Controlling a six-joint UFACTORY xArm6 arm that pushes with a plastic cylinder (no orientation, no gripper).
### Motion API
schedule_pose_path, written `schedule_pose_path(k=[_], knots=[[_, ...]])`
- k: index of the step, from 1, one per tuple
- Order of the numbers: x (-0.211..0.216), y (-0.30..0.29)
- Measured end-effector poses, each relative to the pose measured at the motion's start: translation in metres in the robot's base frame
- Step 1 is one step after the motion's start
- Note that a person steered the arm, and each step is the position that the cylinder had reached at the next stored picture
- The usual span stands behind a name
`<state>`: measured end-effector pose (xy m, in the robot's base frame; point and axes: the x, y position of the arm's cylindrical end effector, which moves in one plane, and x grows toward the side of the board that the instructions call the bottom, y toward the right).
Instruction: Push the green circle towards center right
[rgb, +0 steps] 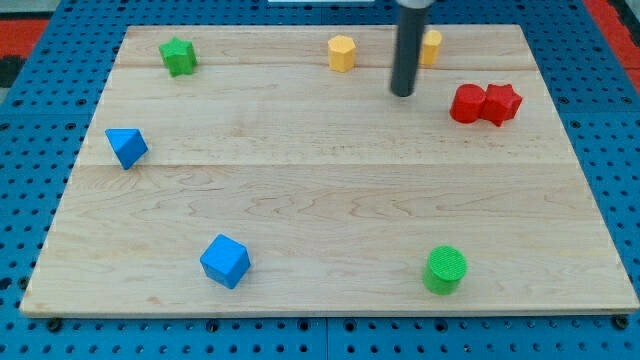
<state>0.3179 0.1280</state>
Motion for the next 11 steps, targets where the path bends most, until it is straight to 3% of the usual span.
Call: schedule_pose_path(k=[2, 3, 4, 5, 6, 8, 10, 11], knots=[[-0.059, 0.145], [-0.002, 0.180], [0.089, 0.183], [0.234, 0.180], [0.300, 0.133], [0.296, -0.021], [0.162, -0.007], [0.178, -0.033]])
